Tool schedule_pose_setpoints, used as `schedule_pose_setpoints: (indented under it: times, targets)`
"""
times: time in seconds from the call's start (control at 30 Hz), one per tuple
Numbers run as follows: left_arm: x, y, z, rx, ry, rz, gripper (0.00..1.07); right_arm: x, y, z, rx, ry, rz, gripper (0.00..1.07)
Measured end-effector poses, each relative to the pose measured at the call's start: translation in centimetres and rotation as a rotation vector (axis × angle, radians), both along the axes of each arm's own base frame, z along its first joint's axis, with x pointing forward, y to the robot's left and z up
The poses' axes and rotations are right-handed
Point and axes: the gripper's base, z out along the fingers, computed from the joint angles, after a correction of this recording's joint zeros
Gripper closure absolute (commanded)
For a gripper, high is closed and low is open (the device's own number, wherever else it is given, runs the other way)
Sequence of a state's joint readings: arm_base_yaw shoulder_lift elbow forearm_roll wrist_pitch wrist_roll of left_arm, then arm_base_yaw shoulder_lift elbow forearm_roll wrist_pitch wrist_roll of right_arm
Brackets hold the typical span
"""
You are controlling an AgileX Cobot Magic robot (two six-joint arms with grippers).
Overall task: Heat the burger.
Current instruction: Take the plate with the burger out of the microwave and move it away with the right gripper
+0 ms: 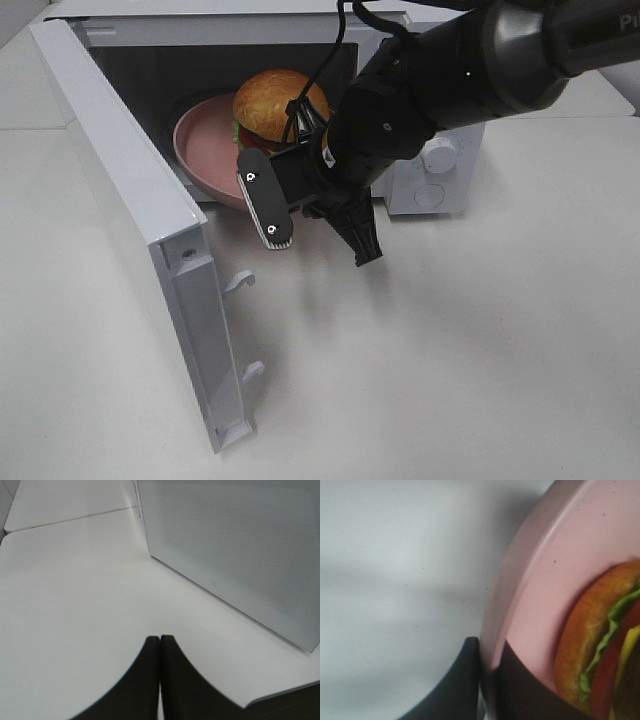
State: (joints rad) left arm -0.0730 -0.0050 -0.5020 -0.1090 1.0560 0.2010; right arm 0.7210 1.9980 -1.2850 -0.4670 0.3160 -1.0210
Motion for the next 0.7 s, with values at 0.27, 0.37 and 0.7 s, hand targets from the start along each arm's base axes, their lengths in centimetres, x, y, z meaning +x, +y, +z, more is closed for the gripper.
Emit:
schedule_pose_setpoints:
  times: [0.27, 0.37, 0.7]
  targets:
    - [0.0, 0.0, 0.0, 0.0, 0.0, 0.0, 1.06, -1.7, -1.3, 0.6, -0.029, -0.002, 0.039, 1.07]
    - [0.0, 0.0, 0.0, 0.0, 0.0, 0.0, 1.06, -2.4, -1.9, 0.8, -0.042, -0.001, 0.051, 1.07]
    - [0.0, 0.0, 0.0, 0.0, 0.0, 0.0, 1.06, -4.5, -3.8, 2.3, -0.046, -0.005, 0.055, 1.07]
